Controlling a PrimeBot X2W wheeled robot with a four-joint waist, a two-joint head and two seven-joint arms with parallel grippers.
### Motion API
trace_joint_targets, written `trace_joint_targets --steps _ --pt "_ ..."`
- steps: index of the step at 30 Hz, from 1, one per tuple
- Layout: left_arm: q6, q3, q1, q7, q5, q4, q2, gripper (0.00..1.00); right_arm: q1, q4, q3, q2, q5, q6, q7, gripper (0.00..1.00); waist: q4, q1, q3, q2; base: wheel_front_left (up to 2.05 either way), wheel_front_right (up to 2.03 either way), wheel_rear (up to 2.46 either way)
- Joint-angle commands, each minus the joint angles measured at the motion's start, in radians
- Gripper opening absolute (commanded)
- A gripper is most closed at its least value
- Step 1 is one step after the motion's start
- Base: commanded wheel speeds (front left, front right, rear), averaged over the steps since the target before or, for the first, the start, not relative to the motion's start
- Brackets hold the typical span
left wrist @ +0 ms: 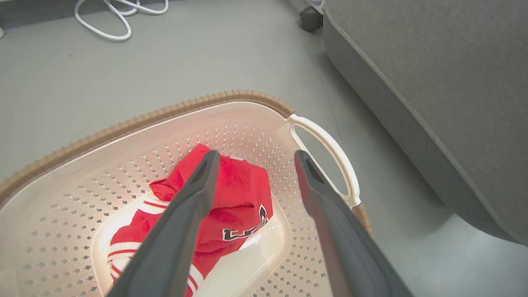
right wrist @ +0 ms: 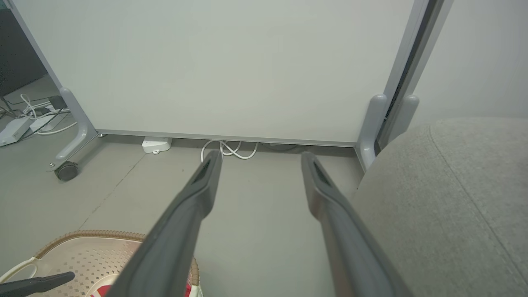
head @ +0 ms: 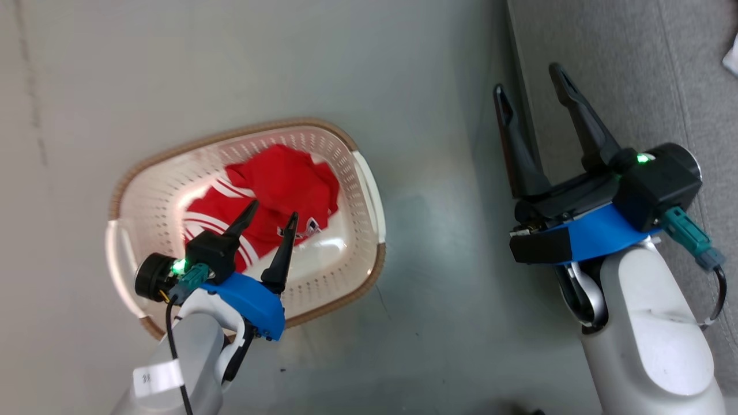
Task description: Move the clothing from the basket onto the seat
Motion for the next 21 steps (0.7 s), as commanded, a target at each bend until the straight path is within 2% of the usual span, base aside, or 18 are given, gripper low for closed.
trace_joint_targets --steps 1,5,14,21 --pt "-0.001 -0.033 -0.041 -0.003 -0.009 0.032 0.018 1.00 -0.029 0.006 0.010 0.001 0.009 0.000 -0.014 1.00 -0.065 -0.0004 0.098 0.0000 0.00 0.00 0.00" --pt "-0.001 -0.111 -0.107 -0.003 -0.051 0.124 0.055 1.00 -0.062 0.013 0.038 0.001 0.030 0.000 -0.035 1.00 -0.101 -0.0004 0.157 0.0000 0.00 0.00 0.00" --pt "-0.001 -0.183 -0.211 -0.003 -0.115 0.229 0.100 1.00 -0.077 0.020 0.054 0.001 0.071 0.000 -0.071 1.00 -0.155 -0.0004 0.256 0.0000 0.00 0.00 0.00" --pt "0.015 -0.156 -0.294 -0.003 -0.130 0.328 0.103 1.00 -0.073 0.024 0.077 0.001 0.096 0.000 -0.089 1.00 -0.183 -0.0004 0.294 0.0000 0.00 0.00 0.00"
